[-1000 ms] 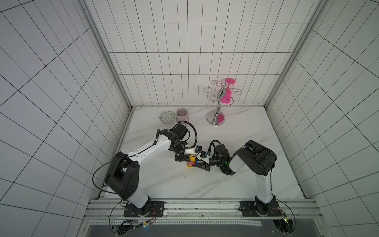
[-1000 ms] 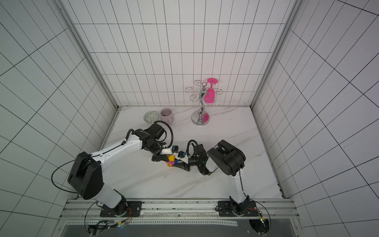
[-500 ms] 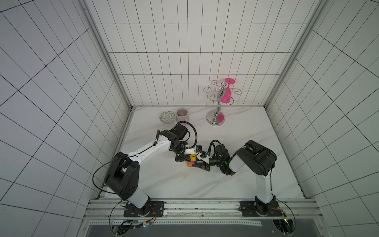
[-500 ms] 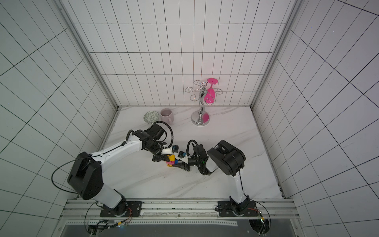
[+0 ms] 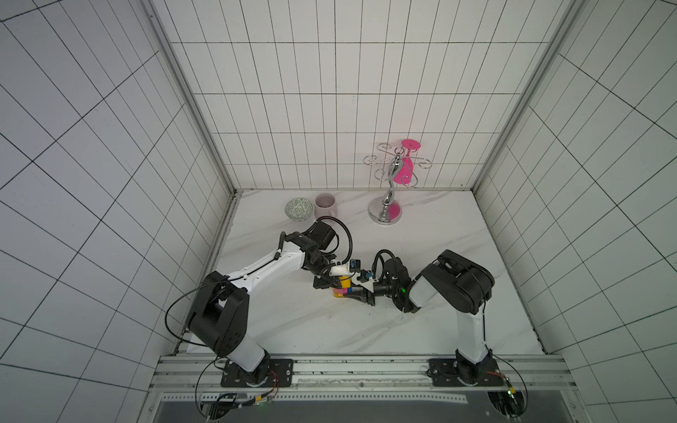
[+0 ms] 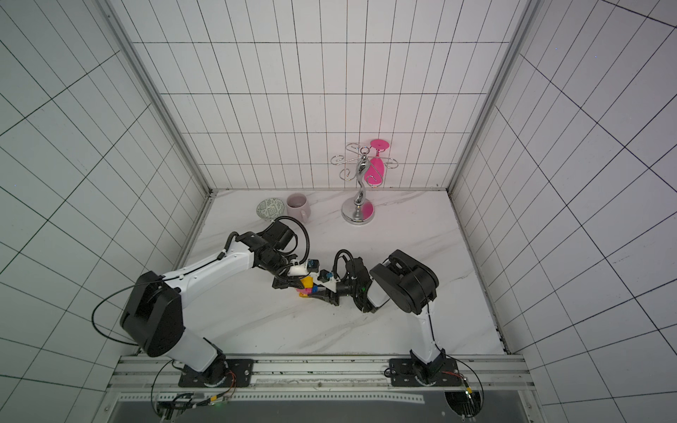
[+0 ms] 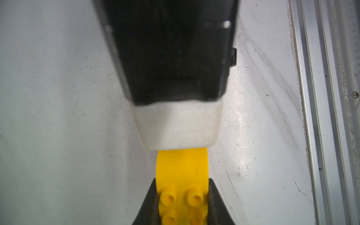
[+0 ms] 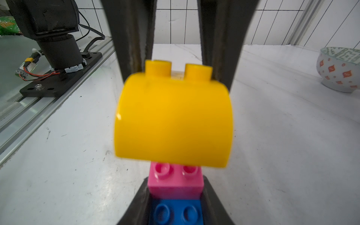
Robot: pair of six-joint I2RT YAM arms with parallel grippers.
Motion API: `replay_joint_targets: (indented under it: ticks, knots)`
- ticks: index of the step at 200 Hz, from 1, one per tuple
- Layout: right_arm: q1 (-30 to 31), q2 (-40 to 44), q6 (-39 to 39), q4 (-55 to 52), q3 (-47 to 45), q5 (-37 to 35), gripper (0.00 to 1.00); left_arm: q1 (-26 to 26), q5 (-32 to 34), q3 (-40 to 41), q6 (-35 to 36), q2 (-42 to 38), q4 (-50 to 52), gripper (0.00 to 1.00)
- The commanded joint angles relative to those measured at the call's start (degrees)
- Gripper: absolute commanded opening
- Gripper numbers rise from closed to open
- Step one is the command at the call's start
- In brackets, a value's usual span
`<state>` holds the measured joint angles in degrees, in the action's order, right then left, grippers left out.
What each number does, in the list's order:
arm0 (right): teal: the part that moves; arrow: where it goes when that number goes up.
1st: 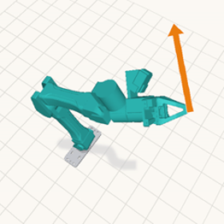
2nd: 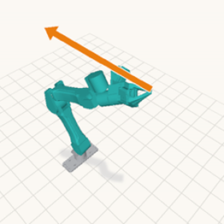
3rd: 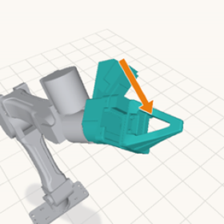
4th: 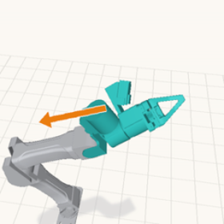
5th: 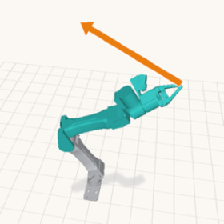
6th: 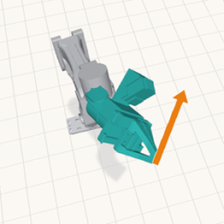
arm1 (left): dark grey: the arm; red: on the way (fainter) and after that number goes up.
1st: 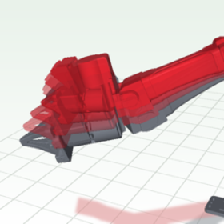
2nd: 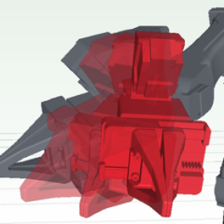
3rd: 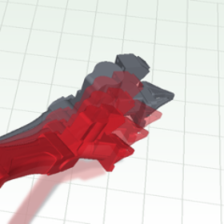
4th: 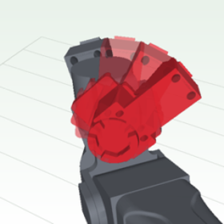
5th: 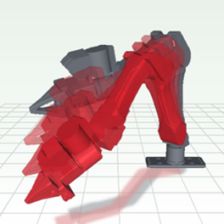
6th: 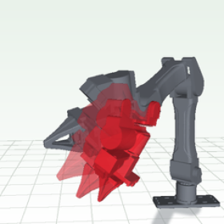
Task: Assemble the letter s with lego
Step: Assemble the lego brick with the lego brick.
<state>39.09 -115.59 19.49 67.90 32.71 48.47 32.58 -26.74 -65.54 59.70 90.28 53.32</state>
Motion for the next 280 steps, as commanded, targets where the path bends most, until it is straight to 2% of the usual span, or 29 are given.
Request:
replay_joint_targets:
  ticks: [1, 129, 280]
  knots:
    - [0.29, -1.27, 0.57, -0.96, 0.71, -1.16, 0.18, 0.35, -2.23, -0.27, 0.11, -0.72, -0.79, 0.13]
    - [0.31, -1.22, 0.24, -0.84, 0.78, -1.20, 0.17, 1.03, -1.23, 3.74, 2.69, -2.65, -2.93, 0.14]
    - [0.33, -1.30, -0.02, -0.74, 0.79, -1.40, 0.16, 3.17, -0.08, 1.40, 2.62, 0.59, -1.39, 0.14]
